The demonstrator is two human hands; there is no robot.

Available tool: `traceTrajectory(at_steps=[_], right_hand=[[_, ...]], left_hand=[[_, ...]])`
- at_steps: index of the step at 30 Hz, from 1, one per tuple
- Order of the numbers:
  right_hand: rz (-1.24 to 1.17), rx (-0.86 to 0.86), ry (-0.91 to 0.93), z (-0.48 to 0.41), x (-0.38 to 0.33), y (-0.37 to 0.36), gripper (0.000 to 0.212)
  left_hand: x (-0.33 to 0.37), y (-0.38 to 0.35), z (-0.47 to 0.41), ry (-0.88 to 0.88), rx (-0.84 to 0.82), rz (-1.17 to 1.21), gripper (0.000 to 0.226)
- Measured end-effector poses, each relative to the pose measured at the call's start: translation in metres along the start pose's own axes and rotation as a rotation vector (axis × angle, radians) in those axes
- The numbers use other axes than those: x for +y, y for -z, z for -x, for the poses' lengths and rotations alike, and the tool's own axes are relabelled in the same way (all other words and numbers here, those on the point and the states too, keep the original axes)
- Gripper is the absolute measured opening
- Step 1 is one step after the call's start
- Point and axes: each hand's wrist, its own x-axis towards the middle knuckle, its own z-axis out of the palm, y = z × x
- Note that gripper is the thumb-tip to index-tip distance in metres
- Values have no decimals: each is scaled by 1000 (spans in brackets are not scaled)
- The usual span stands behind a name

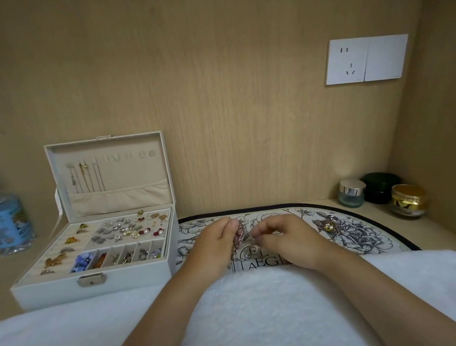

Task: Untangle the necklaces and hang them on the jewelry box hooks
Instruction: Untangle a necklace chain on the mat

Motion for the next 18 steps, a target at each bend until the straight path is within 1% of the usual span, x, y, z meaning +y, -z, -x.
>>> traceTrajectory(at_steps=[2,5,8,12,14,15,18], right_hand=[[-81,-12,43,0,-2,0,11],[-129,16,97,0,-8,1,7],[-164,33,52,0,-8,4,7],[-130,26,95,0,-7,5,9],[-103,49,130,0,-6,5,11],[-83,52,137,0,-8,5,12],[-4,19,133,0,-9,4,14]], left_hand=[[0,0,0,-22,-11,37,35],[-2,1,0,-52,-28,47,35],[-1,3,1,-72,-29,38,36],[-5,8,1,-117,65,-240,40],[-8,8,0,-101,103,-313,42],[-9,7,-2,-79,108,-273,42],[-4,2,-4,43,67,121,38]])
